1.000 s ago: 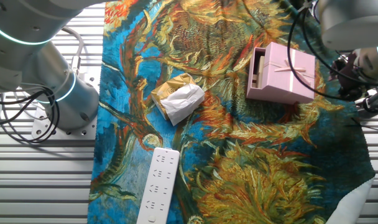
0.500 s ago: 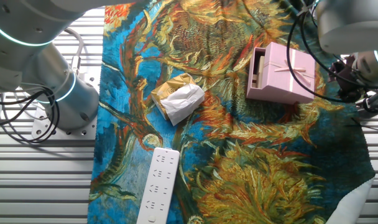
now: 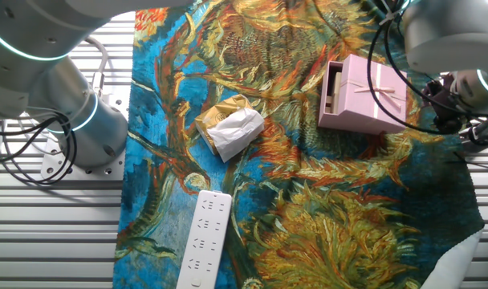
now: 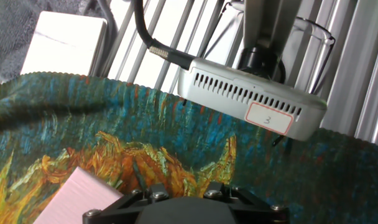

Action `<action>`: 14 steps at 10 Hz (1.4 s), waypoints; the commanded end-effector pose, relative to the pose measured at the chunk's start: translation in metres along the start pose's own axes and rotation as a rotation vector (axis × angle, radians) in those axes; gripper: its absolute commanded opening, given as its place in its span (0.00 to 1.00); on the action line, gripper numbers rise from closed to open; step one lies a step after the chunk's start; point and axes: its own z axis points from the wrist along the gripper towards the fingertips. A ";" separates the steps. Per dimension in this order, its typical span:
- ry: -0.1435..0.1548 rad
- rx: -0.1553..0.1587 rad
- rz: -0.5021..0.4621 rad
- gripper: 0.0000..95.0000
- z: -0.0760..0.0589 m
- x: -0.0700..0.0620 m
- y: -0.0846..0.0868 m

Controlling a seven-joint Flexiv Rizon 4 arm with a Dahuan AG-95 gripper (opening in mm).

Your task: Slide the outer casing onto the gift box

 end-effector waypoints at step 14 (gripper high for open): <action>0.001 -0.012 0.010 0.40 0.021 0.002 -0.001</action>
